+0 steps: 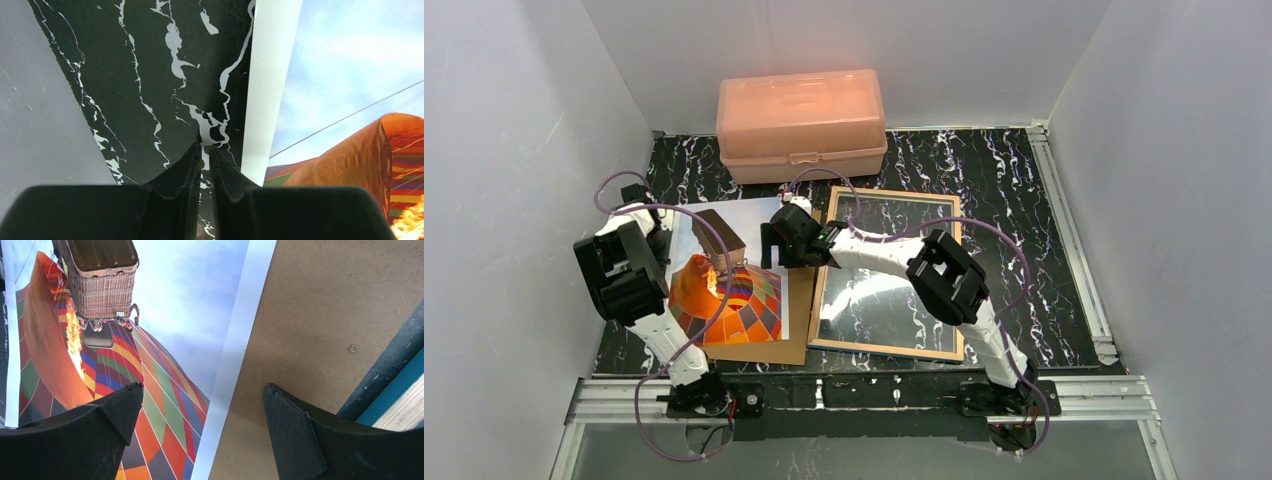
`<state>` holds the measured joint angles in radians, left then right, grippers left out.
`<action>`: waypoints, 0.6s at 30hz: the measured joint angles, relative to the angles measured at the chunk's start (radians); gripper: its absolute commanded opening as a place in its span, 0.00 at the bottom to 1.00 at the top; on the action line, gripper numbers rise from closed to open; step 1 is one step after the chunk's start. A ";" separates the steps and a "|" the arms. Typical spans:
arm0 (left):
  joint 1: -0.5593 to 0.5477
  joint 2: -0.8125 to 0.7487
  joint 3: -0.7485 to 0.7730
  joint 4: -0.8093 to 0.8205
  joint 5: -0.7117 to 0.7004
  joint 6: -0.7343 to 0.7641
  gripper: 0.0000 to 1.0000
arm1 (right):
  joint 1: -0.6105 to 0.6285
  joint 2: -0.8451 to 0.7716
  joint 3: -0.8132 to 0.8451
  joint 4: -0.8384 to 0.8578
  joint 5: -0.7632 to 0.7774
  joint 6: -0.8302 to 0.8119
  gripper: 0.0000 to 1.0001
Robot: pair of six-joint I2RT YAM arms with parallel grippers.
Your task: Put the photo into the frame
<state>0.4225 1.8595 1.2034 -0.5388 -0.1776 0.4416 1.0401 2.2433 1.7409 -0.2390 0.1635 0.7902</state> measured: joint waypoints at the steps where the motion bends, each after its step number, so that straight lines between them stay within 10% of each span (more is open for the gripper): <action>1: -0.003 0.000 -0.003 0.003 -0.009 0.000 0.11 | 0.000 0.002 0.003 -0.002 0.000 -0.001 0.98; 18: -0.047 -0.027 -0.037 0.000 0.005 -0.019 0.10 | -0.008 0.028 0.009 0.083 -0.097 0.095 0.99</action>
<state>0.3752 1.8328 1.1664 -0.5392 -0.1726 0.4225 1.0317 2.2711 1.7500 -0.1558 0.0662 0.8848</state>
